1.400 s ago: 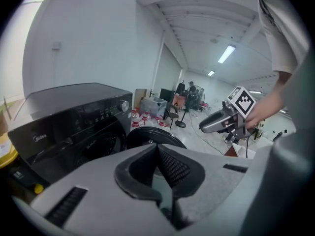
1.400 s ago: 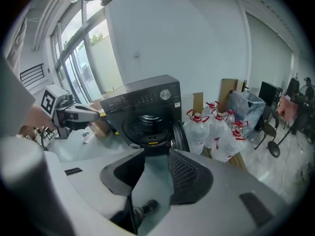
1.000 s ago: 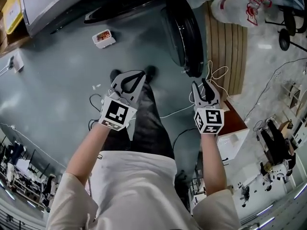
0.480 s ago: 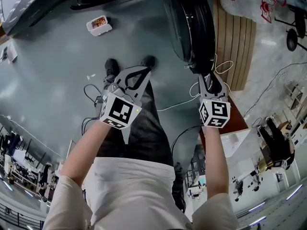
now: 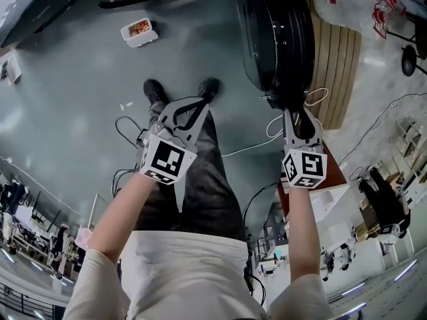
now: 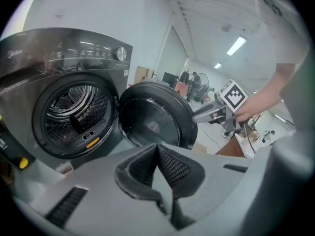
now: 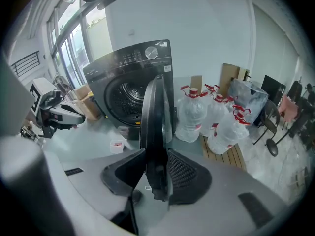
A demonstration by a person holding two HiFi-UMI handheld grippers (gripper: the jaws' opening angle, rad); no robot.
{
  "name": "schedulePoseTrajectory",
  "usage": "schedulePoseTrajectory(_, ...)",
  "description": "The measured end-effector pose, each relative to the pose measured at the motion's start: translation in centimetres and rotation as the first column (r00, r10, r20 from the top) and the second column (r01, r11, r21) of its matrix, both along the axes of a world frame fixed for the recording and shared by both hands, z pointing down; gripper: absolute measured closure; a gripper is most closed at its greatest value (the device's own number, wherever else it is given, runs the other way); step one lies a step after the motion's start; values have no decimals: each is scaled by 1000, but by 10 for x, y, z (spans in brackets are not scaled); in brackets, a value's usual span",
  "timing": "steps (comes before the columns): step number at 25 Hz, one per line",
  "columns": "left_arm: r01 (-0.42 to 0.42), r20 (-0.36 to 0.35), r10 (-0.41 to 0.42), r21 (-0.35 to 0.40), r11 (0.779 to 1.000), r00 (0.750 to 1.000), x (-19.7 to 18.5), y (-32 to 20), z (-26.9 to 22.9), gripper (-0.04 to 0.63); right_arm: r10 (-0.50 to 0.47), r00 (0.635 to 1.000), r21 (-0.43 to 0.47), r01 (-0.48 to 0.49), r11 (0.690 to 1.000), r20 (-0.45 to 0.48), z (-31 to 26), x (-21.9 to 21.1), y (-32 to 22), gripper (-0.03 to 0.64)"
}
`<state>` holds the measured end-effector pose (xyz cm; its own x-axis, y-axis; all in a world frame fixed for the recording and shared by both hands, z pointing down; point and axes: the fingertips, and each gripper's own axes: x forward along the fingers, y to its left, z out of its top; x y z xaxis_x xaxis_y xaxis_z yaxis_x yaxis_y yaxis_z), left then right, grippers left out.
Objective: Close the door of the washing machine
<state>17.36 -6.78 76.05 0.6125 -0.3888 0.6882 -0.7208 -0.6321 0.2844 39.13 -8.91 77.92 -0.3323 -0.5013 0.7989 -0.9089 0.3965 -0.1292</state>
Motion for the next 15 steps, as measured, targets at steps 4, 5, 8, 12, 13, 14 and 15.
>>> schedulePoseTrajectory(4, 18, 3, -18, 1, 1000, 1000, -16, 5, 13, 586, 7, 1000, 1, -7, 1000, 27, 1, -18, 5, 462)
schedulePoseTrajectory(5, 21, 3, -21, 4, 1000, 1000, -20, 6, 15, 586, 5, 999, 3, -5, 1000, 34, 1, -24, 6, 462)
schedulePoseTrajectory(8, 34, 3, -34, 5, 999, 999, -32, 10, 20, 586, 9, 998, 7, -10, 1000, 58, 3, -41, 10, 460)
schedulePoseTrajectory(12, 40, 7, -40, -4, 999, 999, -46, 18, 24, 586, 5, 997, -1, -5, 1000, 73, 3, -61, 16, 456)
schedulePoseTrajectory(13, 40, 5, -40, -2, 999, 999, -50, 19, 24, 586, 3, 997, -2, -2, 1000, 74, 2, -66, 16, 454)
schedulePoseTrajectory(14, 41, 4, -41, 0, 999, 999, -55, 19, 25, 586, 0, 997, -2, 0, 1000, 76, 2, -73, 17, 453)
schedulePoseTrajectory(15, 43, 4, -43, 1, 999, 999, -60, 20, 27, 586, -3, 997, -1, 3, 1000, 80, 1, -79, 16, 451)
